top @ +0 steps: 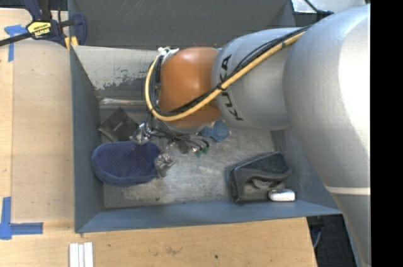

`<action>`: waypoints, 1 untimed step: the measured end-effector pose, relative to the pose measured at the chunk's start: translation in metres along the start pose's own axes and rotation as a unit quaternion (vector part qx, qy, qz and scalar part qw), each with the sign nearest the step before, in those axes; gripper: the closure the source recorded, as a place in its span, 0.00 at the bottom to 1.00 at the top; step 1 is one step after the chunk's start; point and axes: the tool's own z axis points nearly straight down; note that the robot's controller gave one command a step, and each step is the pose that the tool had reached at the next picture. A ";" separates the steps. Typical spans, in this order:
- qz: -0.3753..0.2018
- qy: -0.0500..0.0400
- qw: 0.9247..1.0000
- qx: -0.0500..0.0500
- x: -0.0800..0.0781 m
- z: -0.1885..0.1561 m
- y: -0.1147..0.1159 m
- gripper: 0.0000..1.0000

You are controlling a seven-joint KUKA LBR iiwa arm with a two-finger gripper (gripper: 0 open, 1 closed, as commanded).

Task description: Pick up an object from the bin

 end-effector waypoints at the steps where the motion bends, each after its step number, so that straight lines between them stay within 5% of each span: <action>1: -0.152 0.004 0.988 -0.002 0.009 -0.159 0.034 1.00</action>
Offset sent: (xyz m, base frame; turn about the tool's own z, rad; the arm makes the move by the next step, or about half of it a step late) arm -0.0299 0.0221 0.1540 -0.3058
